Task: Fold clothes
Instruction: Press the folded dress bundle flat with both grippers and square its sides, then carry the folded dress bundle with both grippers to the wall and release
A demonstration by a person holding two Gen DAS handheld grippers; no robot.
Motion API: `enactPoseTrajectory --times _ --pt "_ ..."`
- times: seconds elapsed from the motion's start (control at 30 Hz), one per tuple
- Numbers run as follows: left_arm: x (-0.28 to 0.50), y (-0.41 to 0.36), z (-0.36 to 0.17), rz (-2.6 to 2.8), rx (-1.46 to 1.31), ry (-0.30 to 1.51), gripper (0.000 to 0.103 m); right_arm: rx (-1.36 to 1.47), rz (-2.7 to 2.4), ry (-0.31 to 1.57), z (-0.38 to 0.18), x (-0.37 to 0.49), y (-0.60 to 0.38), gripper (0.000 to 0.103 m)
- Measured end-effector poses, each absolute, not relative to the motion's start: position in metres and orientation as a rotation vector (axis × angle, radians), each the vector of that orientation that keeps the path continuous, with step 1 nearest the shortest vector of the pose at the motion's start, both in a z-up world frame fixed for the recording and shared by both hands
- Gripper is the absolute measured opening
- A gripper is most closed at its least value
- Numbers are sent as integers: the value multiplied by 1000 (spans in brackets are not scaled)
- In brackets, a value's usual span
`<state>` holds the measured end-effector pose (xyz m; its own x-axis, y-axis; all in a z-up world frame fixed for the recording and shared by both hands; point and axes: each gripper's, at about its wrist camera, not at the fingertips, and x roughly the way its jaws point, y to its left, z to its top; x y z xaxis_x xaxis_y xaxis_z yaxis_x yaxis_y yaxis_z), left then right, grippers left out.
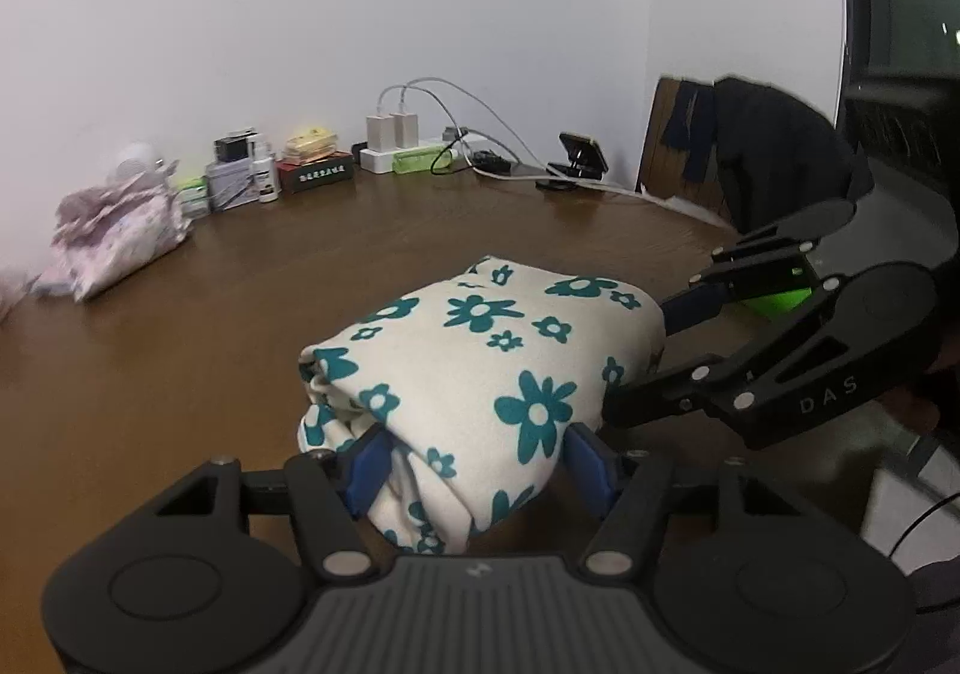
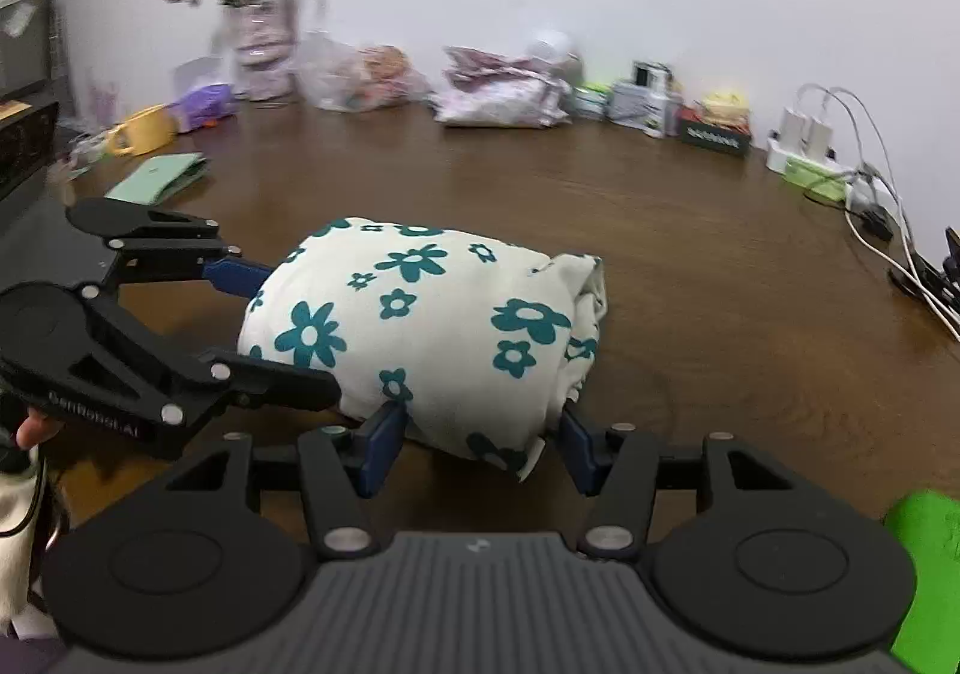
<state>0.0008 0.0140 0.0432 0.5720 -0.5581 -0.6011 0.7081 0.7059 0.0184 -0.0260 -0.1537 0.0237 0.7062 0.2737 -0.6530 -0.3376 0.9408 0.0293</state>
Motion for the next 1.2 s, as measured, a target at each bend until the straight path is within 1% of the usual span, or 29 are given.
enactPoseTrajectory --times 0.2,0.3,0.4,0.43,0.53,0.6,0.7,0.93,1.03,1.2 --pt "91 -17 44 -735 276 664 62 -54 206 807 25 59 -168 55" --pt "143 -34 43 -732 252 668 61 -14 119 812 23 102 -178 55" --pt "188 -46 34 -742 229 635 61 48 35 799 17 147 -189 49" --pt "205 -48 30 -749 216 630 63 70 18 794 14 161 -194 49" --pt "245 -55 24 -765 193 615 64 123 -21 789 3 202 -210 49" --pt "268 -59 21 -771 194 596 65 143 -39 794 -5 225 -218 49" --pt "300 -66 17 -755 194 582 68 151 -54 783 -10 257 -223 50" --pt "344 -69 10 -687 143 601 68 141 -64 746 -14 313 -228 50" --pt "349 -63 8 -644 132 628 68 141 -57 723 -12 322 -229 55" --pt "321 -48 15 -588 138 666 68 133 -66 698 5 301 -223 70"
